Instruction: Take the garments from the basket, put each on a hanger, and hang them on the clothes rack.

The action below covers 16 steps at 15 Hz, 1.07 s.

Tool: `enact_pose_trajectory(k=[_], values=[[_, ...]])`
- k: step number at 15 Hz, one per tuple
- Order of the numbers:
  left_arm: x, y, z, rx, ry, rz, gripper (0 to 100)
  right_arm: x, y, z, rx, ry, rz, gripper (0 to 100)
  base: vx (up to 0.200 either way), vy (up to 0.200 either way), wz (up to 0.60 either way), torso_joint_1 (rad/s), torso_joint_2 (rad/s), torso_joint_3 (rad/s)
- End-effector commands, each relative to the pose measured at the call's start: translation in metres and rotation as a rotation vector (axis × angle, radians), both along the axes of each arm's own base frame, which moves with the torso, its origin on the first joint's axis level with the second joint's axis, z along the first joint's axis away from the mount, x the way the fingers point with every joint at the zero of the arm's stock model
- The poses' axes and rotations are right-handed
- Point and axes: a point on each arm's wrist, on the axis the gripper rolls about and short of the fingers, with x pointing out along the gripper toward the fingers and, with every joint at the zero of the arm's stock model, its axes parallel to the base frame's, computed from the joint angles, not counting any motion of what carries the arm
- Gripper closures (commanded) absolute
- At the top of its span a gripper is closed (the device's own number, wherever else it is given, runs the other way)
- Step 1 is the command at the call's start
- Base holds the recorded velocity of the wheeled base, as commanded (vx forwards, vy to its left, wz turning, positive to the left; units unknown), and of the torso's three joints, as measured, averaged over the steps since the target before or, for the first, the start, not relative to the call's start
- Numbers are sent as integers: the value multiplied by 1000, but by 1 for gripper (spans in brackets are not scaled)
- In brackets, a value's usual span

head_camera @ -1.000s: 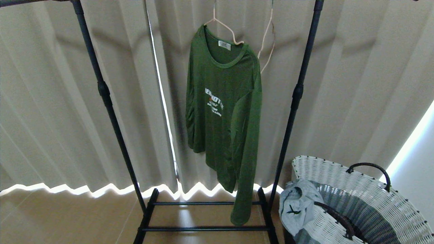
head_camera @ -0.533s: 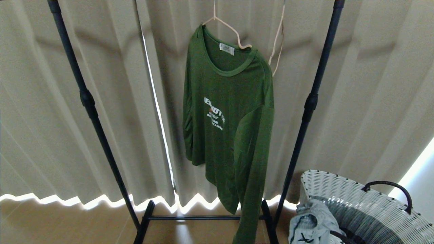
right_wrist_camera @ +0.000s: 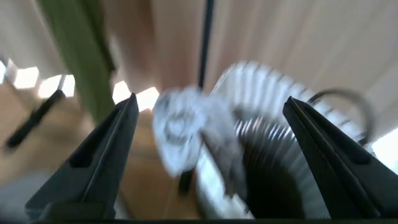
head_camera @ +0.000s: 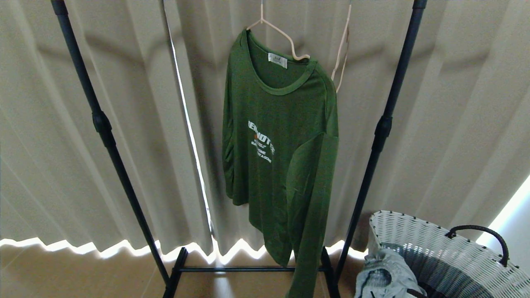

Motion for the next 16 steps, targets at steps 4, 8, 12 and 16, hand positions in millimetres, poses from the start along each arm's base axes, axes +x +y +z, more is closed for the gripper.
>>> enact_pose_trajectory(k=[4, 8, 12, 16], values=[[0, 0, 0, 12, 4, -5, 0, 97, 21, -12, -214, 460, 154, 0, 0, 0, 0, 0, 0, 0], [0, 0, 0, 12, 4, -5, 0, 133, 29, -36, -250, 572, 177, 0, 0, 0, 0, 0, 0, 0], [0, 0, 0, 12, 4, -3, 0, 154, 36, -53, -256, 600, 192, 0, 0, 0, 0, 0, 0, 0], [0, 0, 0, 12, 2, -5, 0, 167, 46, -67, -288, 609, 214, 0, 0, 0, 0, 0, 0, 0]])
